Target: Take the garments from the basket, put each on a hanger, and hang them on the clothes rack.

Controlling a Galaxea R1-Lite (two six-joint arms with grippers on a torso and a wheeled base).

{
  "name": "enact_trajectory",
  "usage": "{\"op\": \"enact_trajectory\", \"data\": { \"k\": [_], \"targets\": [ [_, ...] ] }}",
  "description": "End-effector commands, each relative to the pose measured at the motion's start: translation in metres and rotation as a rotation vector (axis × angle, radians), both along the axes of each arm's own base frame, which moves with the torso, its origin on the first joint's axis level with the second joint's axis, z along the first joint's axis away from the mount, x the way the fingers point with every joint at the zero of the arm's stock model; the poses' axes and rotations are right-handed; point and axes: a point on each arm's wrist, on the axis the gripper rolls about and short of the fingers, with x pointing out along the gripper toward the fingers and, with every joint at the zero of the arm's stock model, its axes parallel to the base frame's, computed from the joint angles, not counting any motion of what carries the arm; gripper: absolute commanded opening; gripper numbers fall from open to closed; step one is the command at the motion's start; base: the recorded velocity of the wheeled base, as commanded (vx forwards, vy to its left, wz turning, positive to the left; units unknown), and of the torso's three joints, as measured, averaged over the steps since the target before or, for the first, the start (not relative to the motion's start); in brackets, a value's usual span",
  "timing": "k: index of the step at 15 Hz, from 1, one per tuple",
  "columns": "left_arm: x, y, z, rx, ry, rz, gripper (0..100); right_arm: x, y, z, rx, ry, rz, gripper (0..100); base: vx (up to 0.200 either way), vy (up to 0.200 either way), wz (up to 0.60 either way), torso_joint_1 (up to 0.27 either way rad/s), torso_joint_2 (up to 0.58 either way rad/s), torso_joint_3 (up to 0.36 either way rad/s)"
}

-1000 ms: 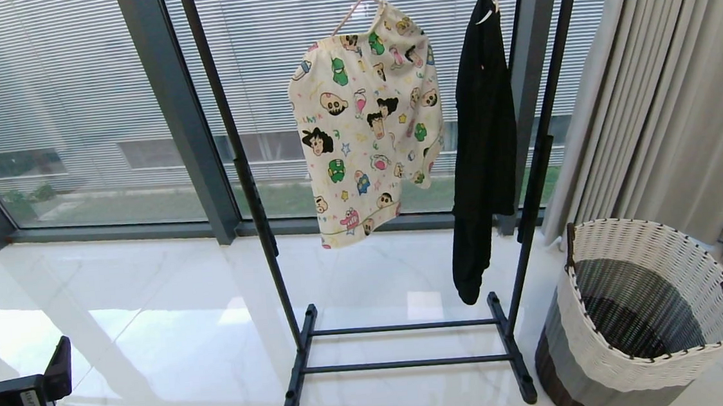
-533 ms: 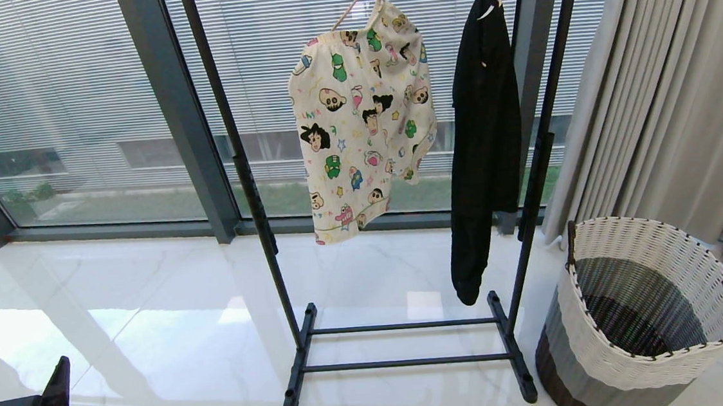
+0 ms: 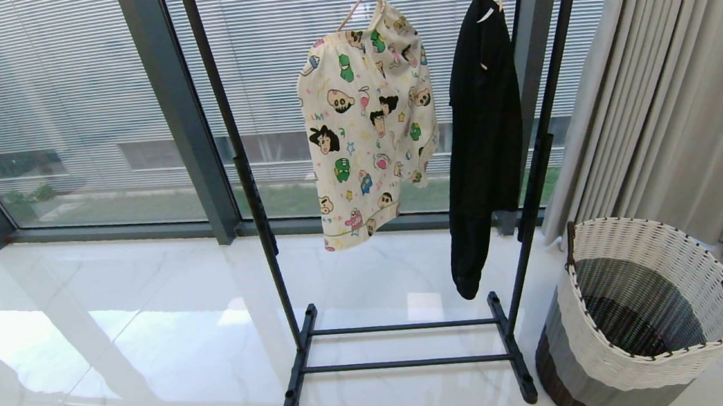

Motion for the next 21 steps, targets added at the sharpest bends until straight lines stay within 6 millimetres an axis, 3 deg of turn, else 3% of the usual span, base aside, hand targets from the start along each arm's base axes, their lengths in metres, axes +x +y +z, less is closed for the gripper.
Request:
{"op": "enact_trajectory", "data": {
  "k": [1,3,10,12,13,15,21],
  "targets": [
    [-0.025,0.0,-0.004,0.003,-0.171,0.029,100,-0.002,0.0,-0.002,0.02,-0.027,-0.031,100,0.0,0.0,0.0,0.0,0.0,0.0],
    [-0.032,-0.001,-0.006,0.008,-0.244,0.033,100,-0.002,-0.002,-0.002,0.035,-0.046,-0.112,100,0.0,0.0,0.0,0.0,0.0,0.0],
    [-0.033,-0.001,-0.006,-0.004,-0.272,0.009,100,-0.002,-0.002,-0.003,0.046,-0.049,-0.114,100,0.0,0.0,0.0,0.0,0.0,0.0],
    [-0.034,-0.003,-0.007,-0.024,-0.297,-0.136,100,-0.002,-0.002,-0.004,0.049,-0.049,-0.104,100,0.0,0.0,0.0,0.0,0.0,0.0],
    [-0.036,-0.007,-0.008,-0.053,-0.325,-0.343,100,0.0,0.0,-0.004,0.066,-0.056,-0.054,100,0.0,0.0,0.0,0.0,0.0,0.0],
    [-0.035,-0.011,-0.01,-0.086,-0.309,-0.512,100,0.005,0.002,-0.007,0.088,-0.086,0.018,100,0.0,0.0,0.0,0.0,0.0,0.0],
    [-0.034,-0.011,-0.01,-0.32,-0.352,-0.456,100,0.011,0.005,-0.009,0.074,-0.121,0.136,100,0.0,0.0,0.0,0.0,0.0,0.0]
  ]
}}
